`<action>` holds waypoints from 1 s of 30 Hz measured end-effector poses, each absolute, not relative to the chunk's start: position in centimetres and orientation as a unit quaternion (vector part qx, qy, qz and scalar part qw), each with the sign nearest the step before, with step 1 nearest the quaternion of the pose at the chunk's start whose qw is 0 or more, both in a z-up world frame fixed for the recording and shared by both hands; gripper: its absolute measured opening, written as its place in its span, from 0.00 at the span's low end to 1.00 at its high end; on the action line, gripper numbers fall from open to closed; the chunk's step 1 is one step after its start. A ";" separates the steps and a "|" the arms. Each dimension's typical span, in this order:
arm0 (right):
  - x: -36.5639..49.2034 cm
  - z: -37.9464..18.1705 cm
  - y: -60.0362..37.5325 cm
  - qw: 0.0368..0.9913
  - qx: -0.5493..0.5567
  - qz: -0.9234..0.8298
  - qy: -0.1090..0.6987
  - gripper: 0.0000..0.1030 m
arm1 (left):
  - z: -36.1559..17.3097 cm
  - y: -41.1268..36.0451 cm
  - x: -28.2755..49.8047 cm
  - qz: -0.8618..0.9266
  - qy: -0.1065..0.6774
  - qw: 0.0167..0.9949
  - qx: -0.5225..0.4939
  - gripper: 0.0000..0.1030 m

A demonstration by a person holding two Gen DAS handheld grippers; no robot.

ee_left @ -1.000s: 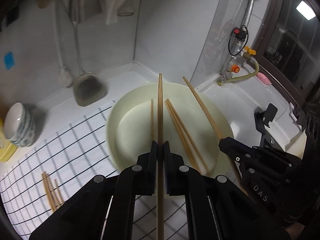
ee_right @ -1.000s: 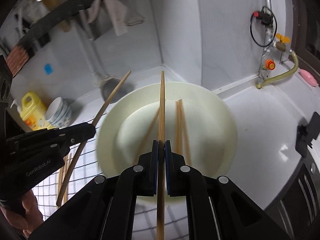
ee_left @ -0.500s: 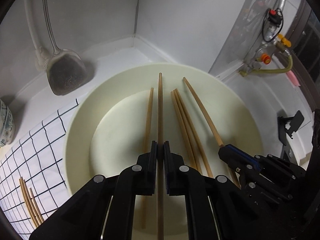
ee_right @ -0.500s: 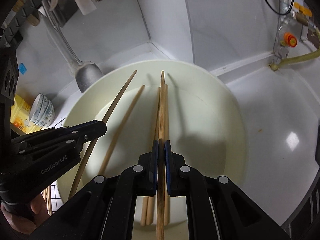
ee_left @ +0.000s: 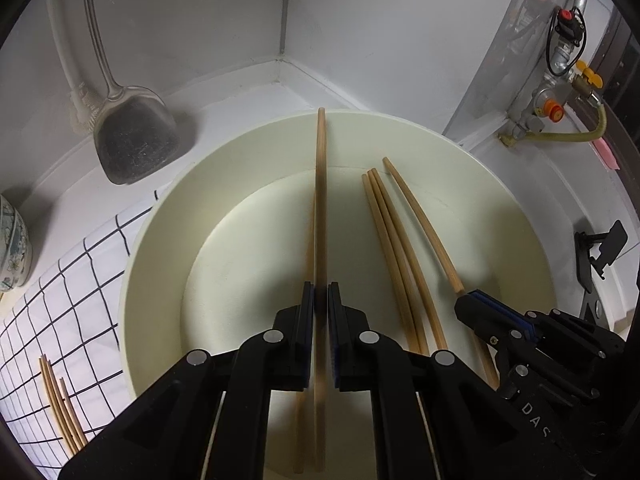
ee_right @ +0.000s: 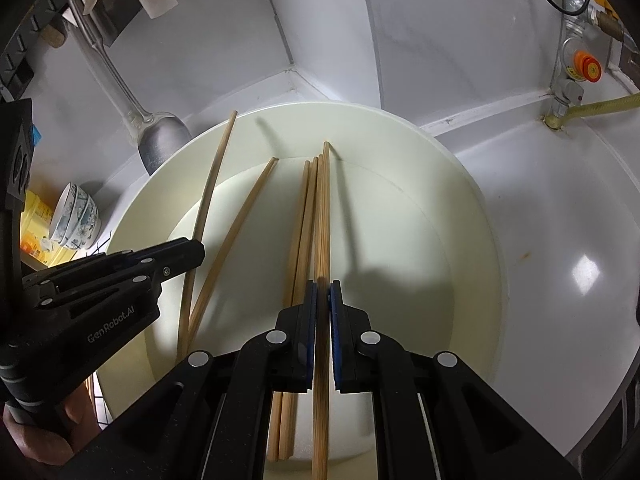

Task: Organize utensils
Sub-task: 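Lift both held chopsticks and carry them over the cream basin, then open both tools to drop the chopsticks into the basin, then move both open tools back over the remaining chopsticks on the cloth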

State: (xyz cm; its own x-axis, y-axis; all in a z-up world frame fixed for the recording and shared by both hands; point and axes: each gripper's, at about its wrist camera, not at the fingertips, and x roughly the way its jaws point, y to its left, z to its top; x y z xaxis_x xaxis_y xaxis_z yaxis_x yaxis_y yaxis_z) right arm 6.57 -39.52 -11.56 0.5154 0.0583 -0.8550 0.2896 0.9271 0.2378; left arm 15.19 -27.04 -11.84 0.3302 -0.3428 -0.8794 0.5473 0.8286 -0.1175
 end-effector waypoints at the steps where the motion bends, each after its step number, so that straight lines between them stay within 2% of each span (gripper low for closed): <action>1: 6.6 -11.4 -39.5 0.852 0.176 -0.071 0.487 0.06 | -11.8 -27.0 15.2 -0.275 0.509 0.809 0.100 0.25; 2: 6.5 -11.2 -39.5 0.853 0.175 -0.073 0.485 0.09 | -11.6 -26.8 15.2 -0.273 0.509 0.810 0.098 0.46; 3: 6.5 -11.0 -39.6 0.854 0.175 -0.077 0.483 0.13 | -11.3 -26.5 15.2 -0.272 0.507 0.813 0.092 0.61; 4: 6.4 -10.8 -39.6 0.856 0.176 -0.078 0.480 0.18 | -11.0 -26.1 15.1 -0.274 0.501 0.817 0.083 0.62; 12: 5.4 -8.6 -38.8 0.869 0.162 -0.089 0.460 0.27 | -8.4 -23.8 14.2 -0.268 0.477 0.834 0.074 0.77; 15: 4.9 -7.8 -37.9 0.872 0.159 -0.092 0.453 0.35 | -7.5 -22.5 13.7 -0.266 0.469 0.839 0.073 0.82; 18: 4.3 -7.3 -36.7 0.876 0.156 -0.093 0.447 0.38 | -6.4 -20.6 13.0 -0.259 0.460 0.846 0.074 0.85; 22: 2.9 -6.5 -34.1 0.881 0.156 -0.095 0.437 0.49 | -5.4 -17.5 12.0 -0.253 0.457 0.850 0.067 0.90; 30: 0.6 -5.5 -27.2 0.886 0.149 -0.076 0.432 0.58 | -4.4 -8.5 9.4 -0.216 0.461 0.858 0.061 0.93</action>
